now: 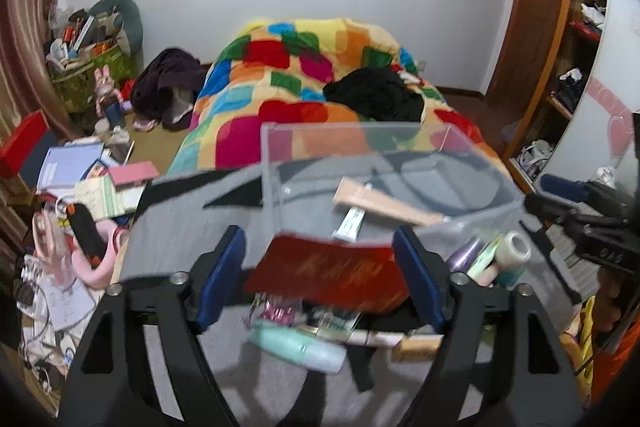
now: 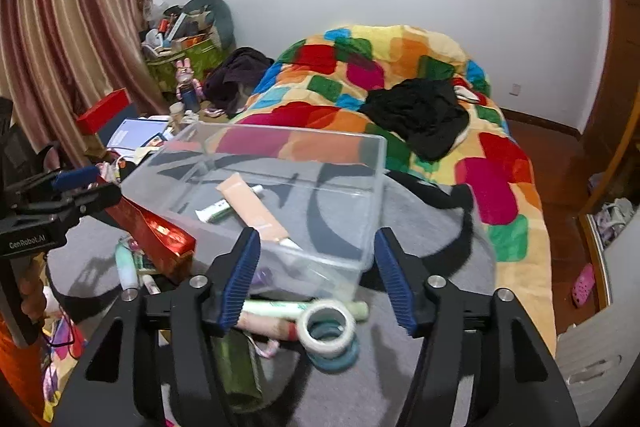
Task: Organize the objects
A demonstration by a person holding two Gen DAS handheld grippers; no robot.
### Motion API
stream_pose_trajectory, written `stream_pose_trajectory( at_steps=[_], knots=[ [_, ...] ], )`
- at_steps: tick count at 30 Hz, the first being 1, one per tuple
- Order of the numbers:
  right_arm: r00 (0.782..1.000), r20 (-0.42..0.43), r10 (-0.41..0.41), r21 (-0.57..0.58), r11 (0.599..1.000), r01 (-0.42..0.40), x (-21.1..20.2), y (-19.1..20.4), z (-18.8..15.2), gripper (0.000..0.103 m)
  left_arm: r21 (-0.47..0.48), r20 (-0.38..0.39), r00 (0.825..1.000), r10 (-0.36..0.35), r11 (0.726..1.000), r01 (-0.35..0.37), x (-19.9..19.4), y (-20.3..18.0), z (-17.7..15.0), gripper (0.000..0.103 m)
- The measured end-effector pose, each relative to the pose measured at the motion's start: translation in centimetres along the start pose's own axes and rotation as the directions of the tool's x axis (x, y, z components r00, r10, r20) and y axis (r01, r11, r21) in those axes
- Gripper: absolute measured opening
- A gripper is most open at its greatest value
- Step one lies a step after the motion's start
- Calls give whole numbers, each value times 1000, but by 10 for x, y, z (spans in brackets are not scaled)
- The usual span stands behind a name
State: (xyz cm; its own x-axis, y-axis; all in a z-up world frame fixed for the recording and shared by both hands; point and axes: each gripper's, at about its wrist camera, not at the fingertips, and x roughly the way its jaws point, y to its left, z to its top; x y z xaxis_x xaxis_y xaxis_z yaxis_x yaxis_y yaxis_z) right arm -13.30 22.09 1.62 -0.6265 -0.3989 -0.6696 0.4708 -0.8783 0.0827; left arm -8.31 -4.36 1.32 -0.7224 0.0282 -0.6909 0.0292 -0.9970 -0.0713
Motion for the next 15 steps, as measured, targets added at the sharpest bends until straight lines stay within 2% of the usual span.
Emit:
stream_pose_trajectory(
  at_steps=[1,3,12,15],
  knots=[
    [1000,0,-5,3,1000,5,-2,-1,-4,61,-10,-5,1000,2,1000,-2,1,2,-4,87],
    [1000,-1,-13,9,1000,13,-3,-4,-12,68,-36,-23,1000,-7,999,7,4,7,-13,89],
    [999,-54,-10,43,999,12,8,-16,-44,70,-88,-104,990,-96,992,87,25,-5,-32,94],
    [997,-70,-14,42,999,17,14,-18,-52,70,-115,-143,981,-130,987,114,38,-10,-35,94]
  ],
)
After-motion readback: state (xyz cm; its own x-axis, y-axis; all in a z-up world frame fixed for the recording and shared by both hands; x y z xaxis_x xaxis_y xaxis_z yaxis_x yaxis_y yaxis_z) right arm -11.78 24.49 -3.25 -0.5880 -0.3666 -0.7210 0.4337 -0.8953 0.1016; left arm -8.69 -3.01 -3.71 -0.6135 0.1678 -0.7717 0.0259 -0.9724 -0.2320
